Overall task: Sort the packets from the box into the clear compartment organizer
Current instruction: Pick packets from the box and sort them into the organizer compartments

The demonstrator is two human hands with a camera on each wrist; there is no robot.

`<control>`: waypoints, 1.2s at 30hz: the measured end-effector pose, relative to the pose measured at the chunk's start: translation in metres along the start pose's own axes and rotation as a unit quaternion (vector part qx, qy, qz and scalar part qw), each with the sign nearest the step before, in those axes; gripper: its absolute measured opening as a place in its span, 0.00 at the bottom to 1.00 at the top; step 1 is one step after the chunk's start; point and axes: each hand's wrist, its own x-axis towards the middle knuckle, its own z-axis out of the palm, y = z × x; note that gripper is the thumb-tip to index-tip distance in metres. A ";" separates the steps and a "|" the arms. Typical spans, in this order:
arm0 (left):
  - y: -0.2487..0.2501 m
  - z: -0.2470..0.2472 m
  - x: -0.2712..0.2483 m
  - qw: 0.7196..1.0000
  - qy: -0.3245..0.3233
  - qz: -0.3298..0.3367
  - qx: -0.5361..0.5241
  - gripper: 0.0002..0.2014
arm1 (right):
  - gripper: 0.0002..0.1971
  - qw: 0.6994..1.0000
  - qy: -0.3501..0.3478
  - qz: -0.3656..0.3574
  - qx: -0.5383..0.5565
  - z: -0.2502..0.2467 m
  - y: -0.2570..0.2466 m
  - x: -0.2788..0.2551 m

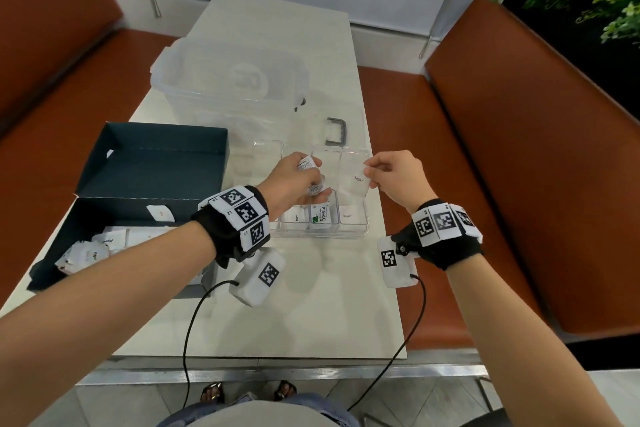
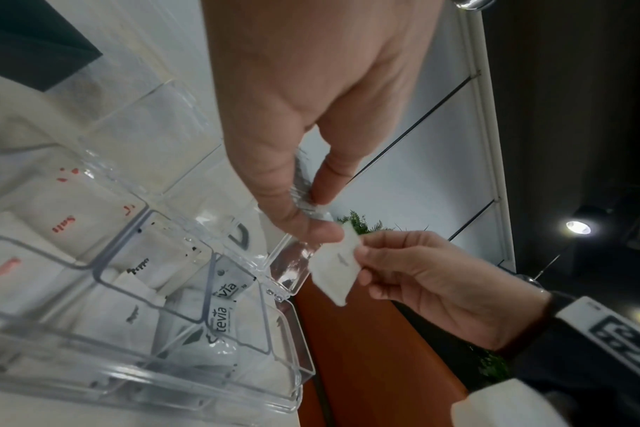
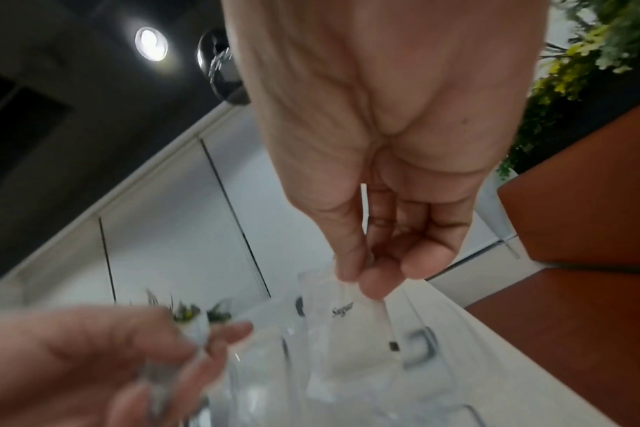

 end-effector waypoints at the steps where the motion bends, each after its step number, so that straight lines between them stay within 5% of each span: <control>1: 0.000 0.000 0.000 1.000 0.001 -0.002 0.001 0.16 | 0.05 1.000 -0.002 0.001 -0.018 0.004 0.004 0.003; 21: -0.005 -0.008 -0.001 1.000 0.010 -0.002 -0.001 0.15 | 0.12 0.960 -0.039 -0.061 -0.269 0.058 0.027 -0.002; 28: -0.004 -0.011 -0.002 1.000 0.014 -0.005 0.005 0.16 | 0.13 0.922 -0.062 -0.092 -0.371 0.063 0.026 0.005; 36: -0.003 -0.020 -0.006 1.000 0.007 -0.007 -0.018 0.14 | 0.09 0.907 -0.041 -0.140 -0.395 0.069 0.022 0.011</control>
